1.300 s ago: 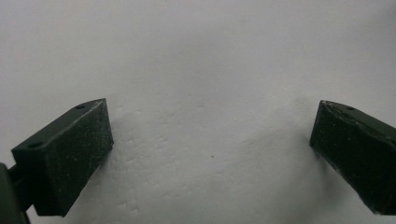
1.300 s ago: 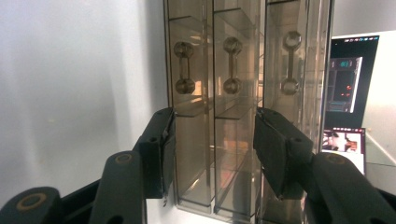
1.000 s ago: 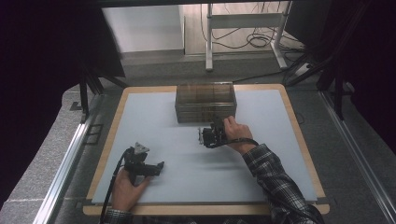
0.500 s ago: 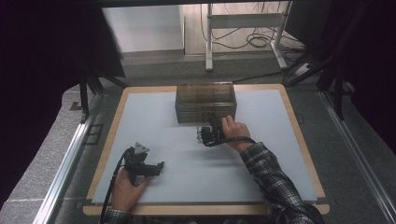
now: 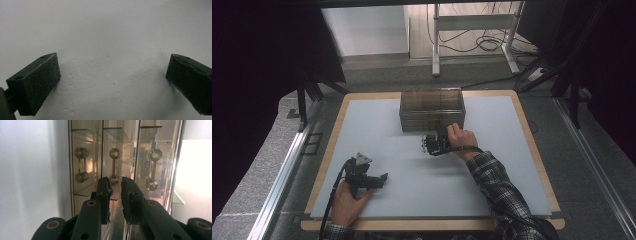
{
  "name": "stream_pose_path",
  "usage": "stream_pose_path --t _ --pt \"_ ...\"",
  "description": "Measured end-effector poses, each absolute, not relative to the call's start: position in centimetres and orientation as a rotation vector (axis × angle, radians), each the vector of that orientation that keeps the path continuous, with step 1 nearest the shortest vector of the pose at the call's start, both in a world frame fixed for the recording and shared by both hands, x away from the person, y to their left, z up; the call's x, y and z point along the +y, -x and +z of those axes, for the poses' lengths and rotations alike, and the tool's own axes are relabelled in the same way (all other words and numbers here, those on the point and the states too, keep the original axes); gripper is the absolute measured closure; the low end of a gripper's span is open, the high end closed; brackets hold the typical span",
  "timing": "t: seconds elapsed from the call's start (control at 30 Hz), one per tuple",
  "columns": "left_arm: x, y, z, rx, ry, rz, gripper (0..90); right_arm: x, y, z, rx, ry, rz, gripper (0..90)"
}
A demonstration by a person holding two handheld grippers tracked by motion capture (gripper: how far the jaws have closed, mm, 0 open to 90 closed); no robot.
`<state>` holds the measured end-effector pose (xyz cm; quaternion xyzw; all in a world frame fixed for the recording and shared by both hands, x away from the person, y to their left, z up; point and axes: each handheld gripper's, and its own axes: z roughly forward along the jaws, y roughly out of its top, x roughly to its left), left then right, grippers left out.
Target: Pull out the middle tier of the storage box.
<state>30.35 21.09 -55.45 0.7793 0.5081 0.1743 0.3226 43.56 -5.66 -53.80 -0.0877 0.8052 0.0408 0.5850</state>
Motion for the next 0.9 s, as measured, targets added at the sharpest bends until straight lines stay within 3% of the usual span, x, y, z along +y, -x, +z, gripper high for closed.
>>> stream_pose_path --t 0.9 --pt "21.1 -30.3 -55.5 1.334 -2.046 0.458 0.0 -5.7 -42.6 -53.8 1.876 0.237 0.112 81.1"
